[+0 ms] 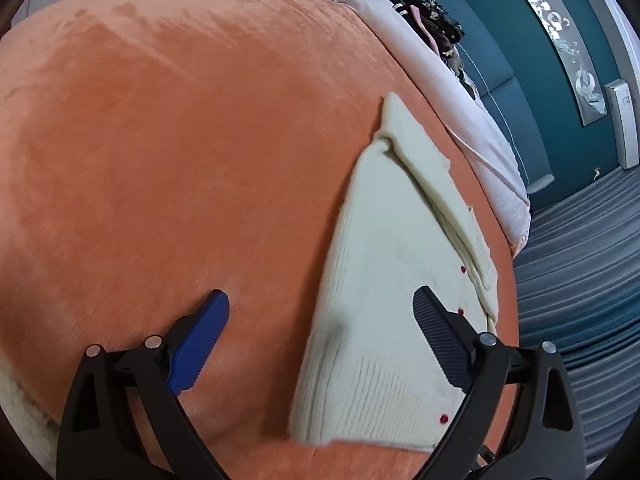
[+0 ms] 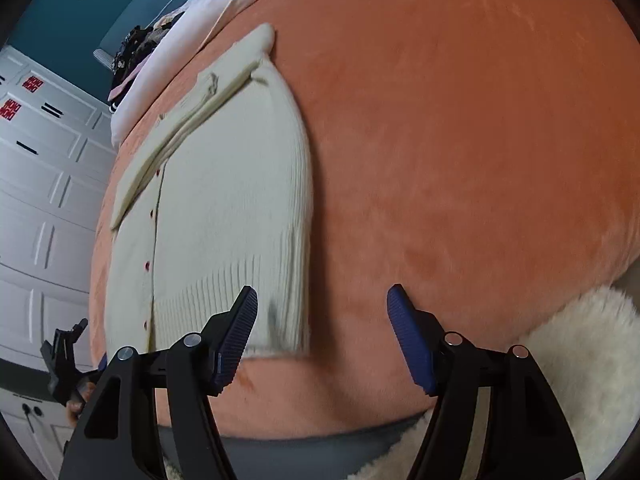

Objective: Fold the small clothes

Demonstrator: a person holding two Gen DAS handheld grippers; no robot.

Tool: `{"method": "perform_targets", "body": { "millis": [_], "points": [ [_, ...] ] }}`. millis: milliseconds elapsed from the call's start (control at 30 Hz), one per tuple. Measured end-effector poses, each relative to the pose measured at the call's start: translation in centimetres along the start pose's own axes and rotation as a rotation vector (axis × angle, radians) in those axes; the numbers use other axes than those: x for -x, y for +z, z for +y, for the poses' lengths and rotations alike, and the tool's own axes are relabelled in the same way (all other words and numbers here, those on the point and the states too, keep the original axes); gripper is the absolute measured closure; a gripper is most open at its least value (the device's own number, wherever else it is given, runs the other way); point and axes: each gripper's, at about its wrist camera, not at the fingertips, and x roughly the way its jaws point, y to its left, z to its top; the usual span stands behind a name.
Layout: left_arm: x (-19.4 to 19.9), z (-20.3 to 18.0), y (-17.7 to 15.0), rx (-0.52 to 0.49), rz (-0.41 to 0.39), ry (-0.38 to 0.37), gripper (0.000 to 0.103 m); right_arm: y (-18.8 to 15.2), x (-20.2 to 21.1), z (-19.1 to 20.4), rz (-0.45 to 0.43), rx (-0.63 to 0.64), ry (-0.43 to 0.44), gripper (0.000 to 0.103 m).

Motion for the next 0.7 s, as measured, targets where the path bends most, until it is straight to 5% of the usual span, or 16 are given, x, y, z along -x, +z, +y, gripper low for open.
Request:
{"method": "perform_targets", "body": {
  "millis": [233,367,467,500,533,700],
  "points": [
    [-0.8,-1.7,-3.3,-0.021,0.065,-0.028,0.005,-1.5,-2.0,2.7,0.024,0.026,0.101,0.024],
    [-1.6,-2.4,-3.1,0.035,0.116,-0.096,0.006,-1.2,-2.7,3.5,-0.004,0.015,0.152,0.026],
    [-2.5,-3.0,-3.1,0.051,0.176,-0.113,0.044,-0.4,-3.0,4.2,-0.005,0.003,0.185,0.069],
    [-2.7,-3.2,-3.1,0.048,0.193,-0.100,0.066,-0.2,-2.9,4.5,-0.004,0.001,0.177,0.091],
    [-2.6,-3.5,-3.0,0.038,0.200,-0.087,0.090,0.0,-2.6,4.7,-0.014,0.000,0.179,0.093],
    [0.6,-4.5,-2.5,0.016,0.156,-0.129,0.095,0.9,1.7,6.5,-0.114,0.065,0.260,0.095]
  ]
}}
